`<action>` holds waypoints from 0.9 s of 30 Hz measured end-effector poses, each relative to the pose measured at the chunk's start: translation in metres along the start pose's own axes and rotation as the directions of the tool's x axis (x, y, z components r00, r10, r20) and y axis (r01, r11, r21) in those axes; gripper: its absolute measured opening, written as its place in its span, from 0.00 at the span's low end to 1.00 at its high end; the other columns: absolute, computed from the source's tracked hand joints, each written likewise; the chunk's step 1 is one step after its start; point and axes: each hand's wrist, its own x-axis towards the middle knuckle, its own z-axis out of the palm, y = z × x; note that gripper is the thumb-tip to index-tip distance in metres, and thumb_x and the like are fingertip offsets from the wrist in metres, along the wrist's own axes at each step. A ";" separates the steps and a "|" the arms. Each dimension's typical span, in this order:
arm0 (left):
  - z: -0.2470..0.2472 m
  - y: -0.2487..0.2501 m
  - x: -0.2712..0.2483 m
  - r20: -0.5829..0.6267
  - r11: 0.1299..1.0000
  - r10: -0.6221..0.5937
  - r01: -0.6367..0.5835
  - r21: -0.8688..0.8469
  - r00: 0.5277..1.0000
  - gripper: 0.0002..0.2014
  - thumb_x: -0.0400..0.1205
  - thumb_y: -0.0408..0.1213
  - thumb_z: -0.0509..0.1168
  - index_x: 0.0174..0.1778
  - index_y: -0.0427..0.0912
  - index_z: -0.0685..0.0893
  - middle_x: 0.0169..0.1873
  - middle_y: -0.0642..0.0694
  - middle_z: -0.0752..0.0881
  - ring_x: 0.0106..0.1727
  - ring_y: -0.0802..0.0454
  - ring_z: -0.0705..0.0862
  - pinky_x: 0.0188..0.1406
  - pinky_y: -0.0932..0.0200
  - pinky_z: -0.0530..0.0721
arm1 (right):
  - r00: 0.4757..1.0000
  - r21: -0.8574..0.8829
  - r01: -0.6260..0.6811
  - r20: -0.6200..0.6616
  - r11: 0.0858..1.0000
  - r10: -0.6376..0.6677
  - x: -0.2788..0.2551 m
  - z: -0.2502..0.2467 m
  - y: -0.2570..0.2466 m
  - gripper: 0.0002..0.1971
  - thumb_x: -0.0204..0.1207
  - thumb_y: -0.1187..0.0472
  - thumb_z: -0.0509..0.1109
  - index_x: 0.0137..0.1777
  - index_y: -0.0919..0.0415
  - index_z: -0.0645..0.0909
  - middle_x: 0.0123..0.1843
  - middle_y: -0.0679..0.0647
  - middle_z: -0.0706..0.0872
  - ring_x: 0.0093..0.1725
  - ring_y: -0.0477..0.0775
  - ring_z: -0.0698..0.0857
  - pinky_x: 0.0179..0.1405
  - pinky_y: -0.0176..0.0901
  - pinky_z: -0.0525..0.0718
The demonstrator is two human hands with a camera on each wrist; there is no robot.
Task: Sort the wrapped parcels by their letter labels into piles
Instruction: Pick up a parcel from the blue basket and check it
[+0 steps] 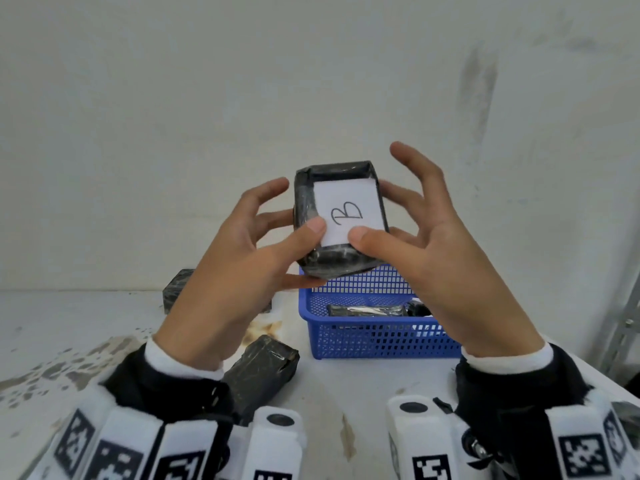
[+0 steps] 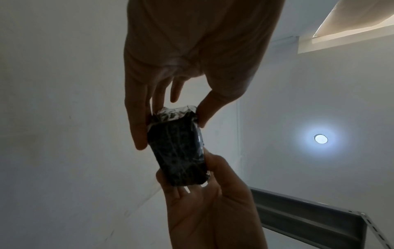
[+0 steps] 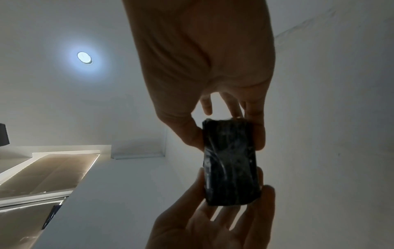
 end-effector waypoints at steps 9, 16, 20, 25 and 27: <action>0.000 0.000 -0.001 0.028 0.990 0.065 -0.068 0.121 0.998 0.22 0.80 0.40 0.68 0.67 0.65 0.79 0.53 0.44 0.87 0.44 0.49 0.92 0.37 0.54 0.90 | 0.999 -0.064 -0.008 0.047 0.998 0.011 -0.001 0.002 0.001 0.31 0.76 0.57 0.77 0.74 0.30 0.73 0.60 0.48 0.86 0.49 0.55 0.94 0.50 0.54 0.93; 0.002 0.000 -0.002 0.030 0.982 0.078 -0.082 0.173 0.996 0.17 0.75 0.47 0.69 0.60 0.63 0.82 0.50 0.42 0.85 0.40 0.52 0.91 0.34 0.51 0.90 | 0.999 -0.056 -0.014 0.032 0.998 0.016 0.001 -0.001 0.002 0.17 0.74 0.54 0.78 0.61 0.37 0.83 0.55 0.52 0.88 0.45 0.64 0.93 0.46 0.62 0.93; 0.003 0.000 -0.002 0.019 0.978 0.086 -0.088 0.190 0.996 0.16 0.72 0.52 0.68 0.56 0.62 0.82 0.48 0.43 0.86 0.41 0.50 0.91 0.34 0.49 0.90 | 0.999 -0.059 0.010 0.034 0.998 -0.007 0.000 0.001 0.001 0.17 0.70 0.46 0.78 0.58 0.37 0.84 0.53 0.53 0.89 0.45 0.65 0.93 0.46 0.64 0.92; 0.002 0.001 -0.002 0.016 0.975 0.086 -0.087 0.204 0.996 0.15 0.72 0.56 0.65 0.53 0.60 0.81 0.49 0.41 0.87 0.39 0.49 0.89 0.35 0.43 0.90 | 0.999 -0.065 0.033 0.023 0.997 -0.031 0.001 0.002 0.002 0.15 0.68 0.43 0.75 0.56 0.38 0.84 0.50 0.51 0.89 0.46 0.65 0.92 0.45 0.67 0.91; 0.004 0.001 -0.003 0.006 0.976 0.080 -0.080 0.205 0.997 0.15 0.71 0.59 0.64 0.51 0.59 0.81 0.47 0.41 0.87 0.37 0.50 0.88 0.36 0.42 0.89 | 0.999 -0.072 0.040 0.023 0.997 -0.038 0.000 0.002 0.002 0.13 0.70 0.44 0.75 0.55 0.38 0.85 0.50 0.52 0.89 0.45 0.70 0.91 0.44 0.68 0.91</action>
